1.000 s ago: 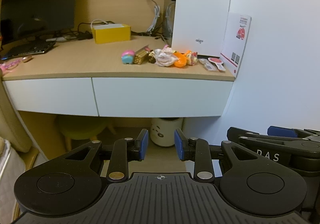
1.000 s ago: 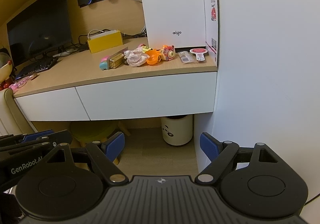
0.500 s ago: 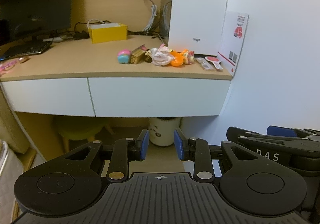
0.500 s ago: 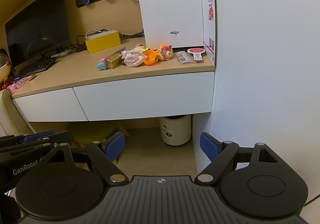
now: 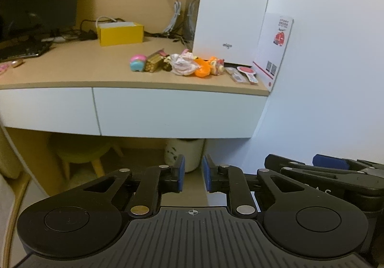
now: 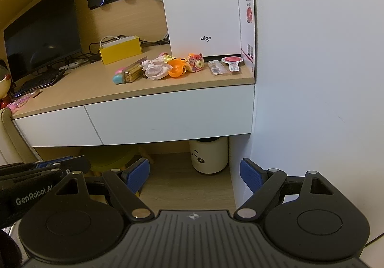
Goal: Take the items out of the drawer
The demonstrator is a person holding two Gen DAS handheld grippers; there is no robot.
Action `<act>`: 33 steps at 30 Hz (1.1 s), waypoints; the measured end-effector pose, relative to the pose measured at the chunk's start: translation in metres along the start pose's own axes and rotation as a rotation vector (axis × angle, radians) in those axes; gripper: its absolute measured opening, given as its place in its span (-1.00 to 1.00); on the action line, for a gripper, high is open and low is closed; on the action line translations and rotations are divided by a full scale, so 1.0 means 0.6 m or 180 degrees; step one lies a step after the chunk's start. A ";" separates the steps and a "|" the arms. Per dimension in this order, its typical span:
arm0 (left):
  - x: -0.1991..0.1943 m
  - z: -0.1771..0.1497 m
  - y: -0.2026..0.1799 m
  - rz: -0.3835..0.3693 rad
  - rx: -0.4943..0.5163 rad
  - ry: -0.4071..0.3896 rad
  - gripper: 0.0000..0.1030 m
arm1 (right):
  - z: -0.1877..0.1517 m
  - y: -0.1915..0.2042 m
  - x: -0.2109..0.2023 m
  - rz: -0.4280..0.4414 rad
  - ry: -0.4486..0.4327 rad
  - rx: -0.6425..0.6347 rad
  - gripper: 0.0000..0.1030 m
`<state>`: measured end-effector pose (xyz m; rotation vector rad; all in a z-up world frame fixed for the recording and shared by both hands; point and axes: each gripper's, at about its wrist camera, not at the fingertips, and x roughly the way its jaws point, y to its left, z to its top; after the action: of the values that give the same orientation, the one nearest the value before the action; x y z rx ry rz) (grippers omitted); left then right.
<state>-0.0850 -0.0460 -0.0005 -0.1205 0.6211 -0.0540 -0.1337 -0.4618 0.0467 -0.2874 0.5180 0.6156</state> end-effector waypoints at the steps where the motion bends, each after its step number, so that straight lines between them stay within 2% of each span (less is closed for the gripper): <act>1: 0.001 0.001 -0.001 -0.0005 0.0009 -0.0005 -0.63 | 0.000 0.000 0.000 0.0002 0.0000 0.0001 0.62; 7: 0.000 0.001 -0.013 0.0012 0.0104 -0.0076 -0.64 | 0.002 -0.001 0.001 -0.0018 -0.0017 0.0020 0.62; 16: 0.008 -0.005 -0.024 0.0183 0.0090 0.0017 -0.65 | 0.003 -0.003 0.003 -0.0025 -0.0015 0.0014 0.62; 24: 0.024 0.000 -0.018 0.0018 0.0021 0.0066 -0.67 | 0.006 -0.005 0.011 -0.0060 -0.0025 -0.0117 0.62; 33: 0.038 0.024 -0.022 -0.0061 0.0171 0.0006 -0.71 | 0.025 -0.005 0.027 -0.0107 -0.0060 -0.0115 0.62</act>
<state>-0.0582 -0.0596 -0.0004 -0.0746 0.6197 -0.0893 -0.1149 -0.4507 0.0511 -0.3236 0.4833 0.5948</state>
